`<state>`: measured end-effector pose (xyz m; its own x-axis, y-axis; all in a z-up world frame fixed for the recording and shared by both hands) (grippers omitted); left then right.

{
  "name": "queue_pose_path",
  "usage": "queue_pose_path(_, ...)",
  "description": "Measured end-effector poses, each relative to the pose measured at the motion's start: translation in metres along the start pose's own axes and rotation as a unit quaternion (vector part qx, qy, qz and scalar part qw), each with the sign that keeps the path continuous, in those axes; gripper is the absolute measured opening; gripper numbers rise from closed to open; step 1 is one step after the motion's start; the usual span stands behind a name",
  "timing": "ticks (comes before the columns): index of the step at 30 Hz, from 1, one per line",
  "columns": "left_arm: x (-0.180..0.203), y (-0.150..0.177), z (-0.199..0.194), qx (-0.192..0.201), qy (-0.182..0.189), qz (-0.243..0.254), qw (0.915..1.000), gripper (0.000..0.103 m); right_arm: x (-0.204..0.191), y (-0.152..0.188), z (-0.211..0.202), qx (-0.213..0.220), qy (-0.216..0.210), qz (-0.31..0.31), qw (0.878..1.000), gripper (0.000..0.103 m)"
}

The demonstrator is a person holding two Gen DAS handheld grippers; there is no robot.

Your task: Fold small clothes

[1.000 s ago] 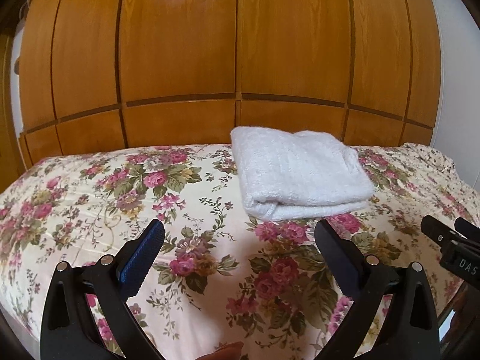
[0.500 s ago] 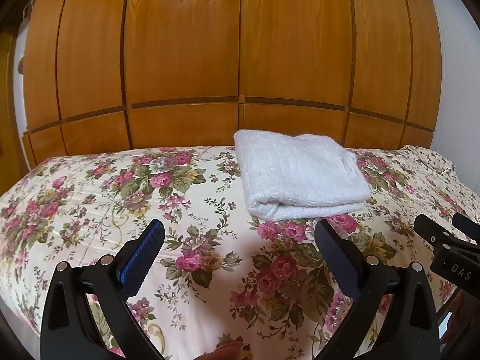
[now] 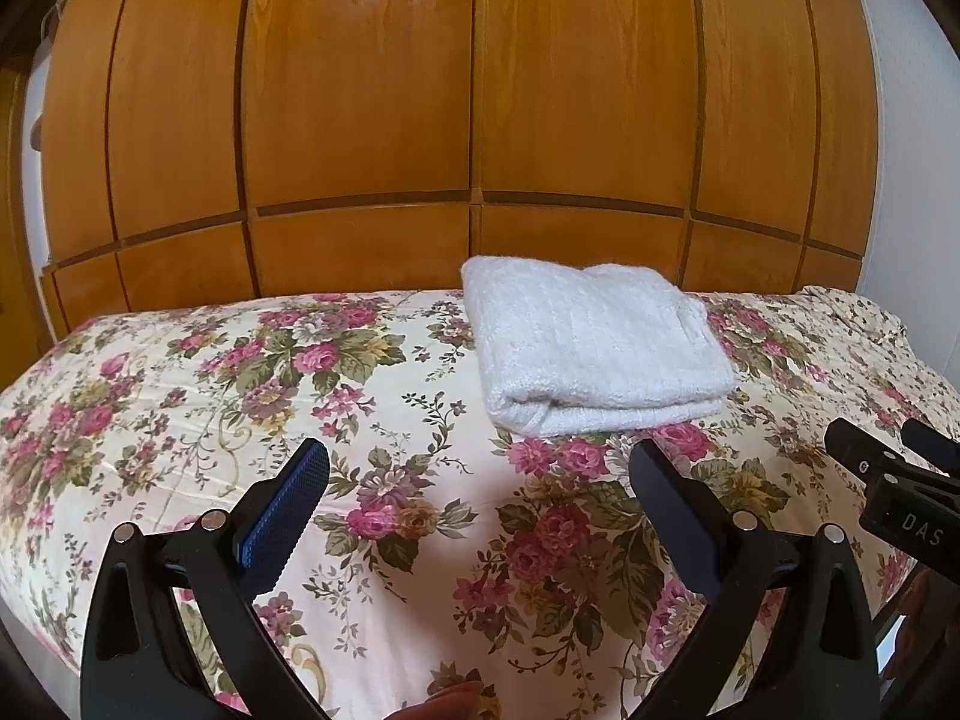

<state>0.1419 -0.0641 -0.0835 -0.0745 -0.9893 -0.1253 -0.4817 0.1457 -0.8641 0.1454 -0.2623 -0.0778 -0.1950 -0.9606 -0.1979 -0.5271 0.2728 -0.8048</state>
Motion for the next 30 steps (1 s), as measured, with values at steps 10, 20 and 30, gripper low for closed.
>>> queue_pose_path(10, 0.005, 0.0012, 0.002, -0.002, 0.004, 0.008, 1.0, 0.099, -0.0001, 0.0009, 0.0004, 0.0, -0.002, 0.001, 1.0, 0.101)
queue_pose_path(20, 0.006, 0.0007, 0.0015, -0.001, 0.005, 0.009, 0.9999, 0.099, 0.0016, -0.0001, 0.0001, -0.001, 0.001, 0.004, 1.0, 0.101)
queue_pose_path(30, 0.0057, 0.0001, 0.0027, -0.006, 0.009, 0.004, 0.9999, 0.099, 0.0006, 0.0015, 0.0012, -0.005, 0.0, 0.004, 1.0, 0.101)
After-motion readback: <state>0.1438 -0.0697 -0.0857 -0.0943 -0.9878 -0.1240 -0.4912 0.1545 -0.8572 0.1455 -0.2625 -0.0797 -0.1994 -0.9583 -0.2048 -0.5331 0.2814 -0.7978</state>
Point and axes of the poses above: each gripper's, at about its wrist camera, not at the fingertips, and z roughly the way its jaws point, x to its right, y to its underside, the point moved 9 cm from there along z, roughly the way its jaws point, and after that the axes turned 9 degrees about z, right-handed, at the moved point
